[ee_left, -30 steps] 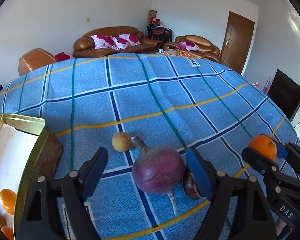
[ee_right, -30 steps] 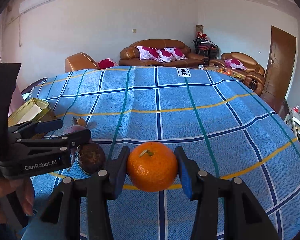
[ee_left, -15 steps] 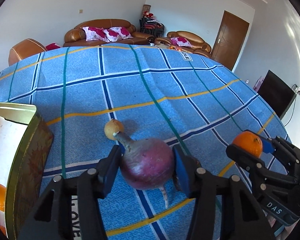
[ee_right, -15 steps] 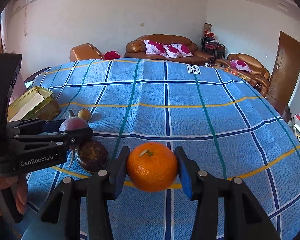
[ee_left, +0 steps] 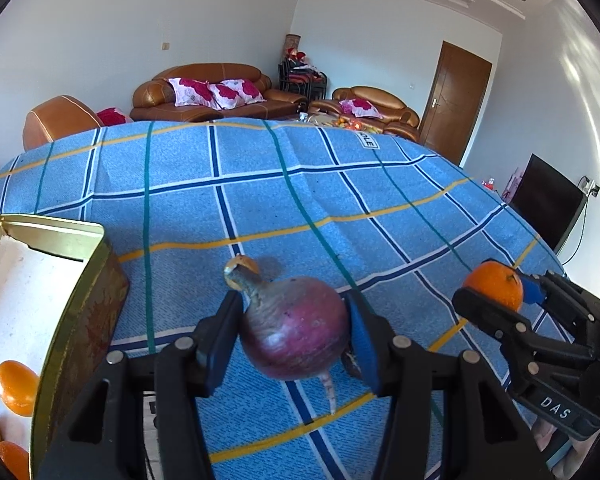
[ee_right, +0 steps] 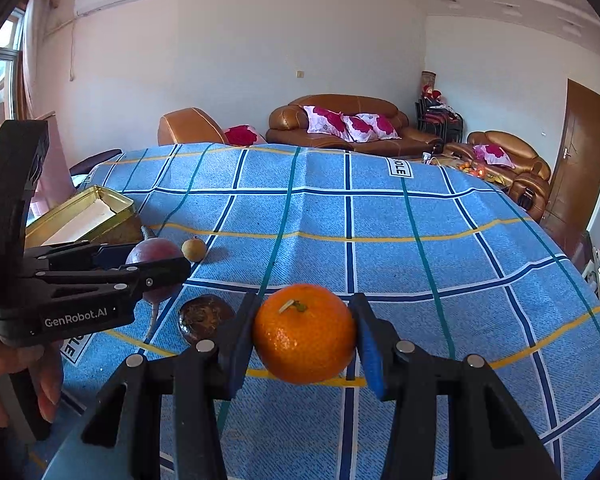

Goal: Organize fruits
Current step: 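Carry the red onion in the left tool while the right tool carries the orange toward the tray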

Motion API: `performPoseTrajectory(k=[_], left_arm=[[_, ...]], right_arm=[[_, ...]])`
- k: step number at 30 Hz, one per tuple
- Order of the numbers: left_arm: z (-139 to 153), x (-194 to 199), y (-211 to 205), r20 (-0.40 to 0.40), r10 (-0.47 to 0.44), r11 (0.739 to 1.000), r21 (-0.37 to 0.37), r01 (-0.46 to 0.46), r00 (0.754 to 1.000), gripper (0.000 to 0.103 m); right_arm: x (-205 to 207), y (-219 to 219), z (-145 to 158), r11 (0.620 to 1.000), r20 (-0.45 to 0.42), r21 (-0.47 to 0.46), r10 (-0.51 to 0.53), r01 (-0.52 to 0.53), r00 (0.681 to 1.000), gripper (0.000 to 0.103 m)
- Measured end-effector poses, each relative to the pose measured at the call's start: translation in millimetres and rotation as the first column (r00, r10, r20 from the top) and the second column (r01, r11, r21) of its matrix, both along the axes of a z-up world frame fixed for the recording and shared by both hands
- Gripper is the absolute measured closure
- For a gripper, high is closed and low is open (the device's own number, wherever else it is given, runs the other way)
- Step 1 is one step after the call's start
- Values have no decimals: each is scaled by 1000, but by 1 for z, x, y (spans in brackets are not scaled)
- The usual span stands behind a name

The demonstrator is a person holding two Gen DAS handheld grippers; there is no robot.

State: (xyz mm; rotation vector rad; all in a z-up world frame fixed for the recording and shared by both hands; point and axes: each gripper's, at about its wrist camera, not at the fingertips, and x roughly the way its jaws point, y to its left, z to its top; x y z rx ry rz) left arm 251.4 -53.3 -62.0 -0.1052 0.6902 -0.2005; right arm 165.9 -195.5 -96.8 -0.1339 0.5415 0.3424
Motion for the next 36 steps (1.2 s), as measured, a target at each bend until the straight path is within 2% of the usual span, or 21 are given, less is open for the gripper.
performPoseTrajectory(k=[18, 26, 36], left_arm=[[16, -25, -5, 149, 7, 999, 51, -15, 989, 49], [22, -40, -13, 217, 6, 994, 101, -29, 976, 49], [26, -51, -15, 267, 8, 992, 118, -41, 964, 49]], right_arm=[[-16, -2, 9, 999, 91, 29, 43, -45, 995, 55], [-18, -2, 9, 998, 105, 32, 46, -49, 993, 55], [-21, -4, 11, 998, 138, 43, 49, -55, 989, 55]])
